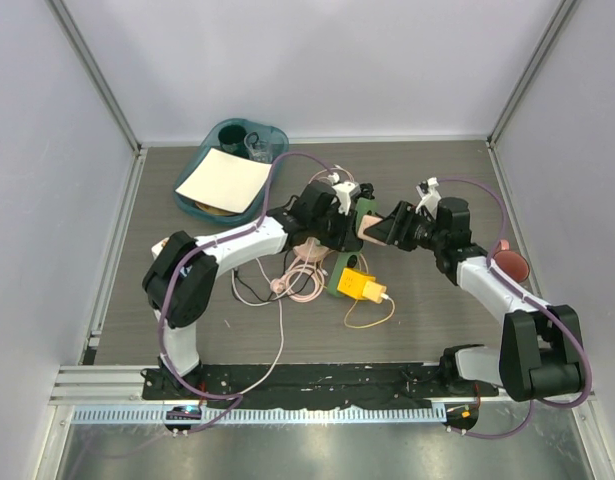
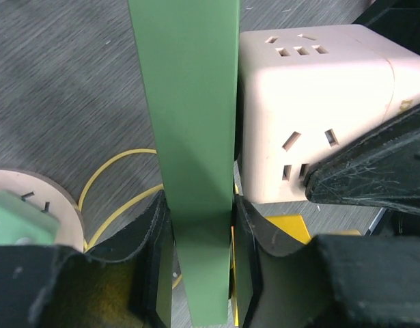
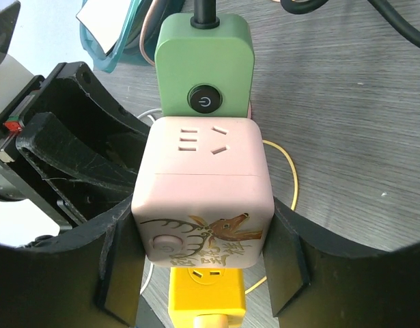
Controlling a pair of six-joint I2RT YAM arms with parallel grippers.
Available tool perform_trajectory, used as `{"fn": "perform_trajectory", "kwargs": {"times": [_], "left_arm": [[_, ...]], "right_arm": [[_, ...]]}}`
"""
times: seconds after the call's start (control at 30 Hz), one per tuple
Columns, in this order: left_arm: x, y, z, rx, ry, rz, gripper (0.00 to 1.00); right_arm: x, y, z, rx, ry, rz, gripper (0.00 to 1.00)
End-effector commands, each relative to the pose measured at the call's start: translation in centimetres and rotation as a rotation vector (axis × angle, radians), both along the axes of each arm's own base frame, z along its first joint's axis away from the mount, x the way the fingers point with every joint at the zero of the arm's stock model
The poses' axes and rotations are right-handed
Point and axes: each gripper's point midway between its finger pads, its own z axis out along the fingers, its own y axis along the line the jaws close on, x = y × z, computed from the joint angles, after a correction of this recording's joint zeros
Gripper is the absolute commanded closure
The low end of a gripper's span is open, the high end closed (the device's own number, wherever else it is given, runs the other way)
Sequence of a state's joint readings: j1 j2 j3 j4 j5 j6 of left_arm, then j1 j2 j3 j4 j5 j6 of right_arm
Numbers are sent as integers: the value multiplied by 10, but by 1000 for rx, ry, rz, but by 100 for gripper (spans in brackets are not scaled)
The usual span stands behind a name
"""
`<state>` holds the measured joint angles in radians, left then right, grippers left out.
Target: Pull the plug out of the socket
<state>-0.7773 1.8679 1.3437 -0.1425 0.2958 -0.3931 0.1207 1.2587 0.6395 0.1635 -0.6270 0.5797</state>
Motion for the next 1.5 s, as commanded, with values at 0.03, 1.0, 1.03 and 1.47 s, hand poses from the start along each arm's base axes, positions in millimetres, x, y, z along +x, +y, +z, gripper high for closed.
{"fn": "perform_trajectory", "kwargs": {"times": [0.03,1.0,1.03,1.47], "left_arm": [[13,-8,9,7,-4,31,100],[26,1,-12,90,74,111,100],[26,0,-11,88,75,111,100],[27,3,-25,121,100,126,100]], "right_arm": [[8,0,48,56,-149,-26,87],[1,-63,69,6,-140,-155,91],[-2,-64,65,-9,-130,-154,92],[-12,-69,60,-195,-178,-200,95]]}}
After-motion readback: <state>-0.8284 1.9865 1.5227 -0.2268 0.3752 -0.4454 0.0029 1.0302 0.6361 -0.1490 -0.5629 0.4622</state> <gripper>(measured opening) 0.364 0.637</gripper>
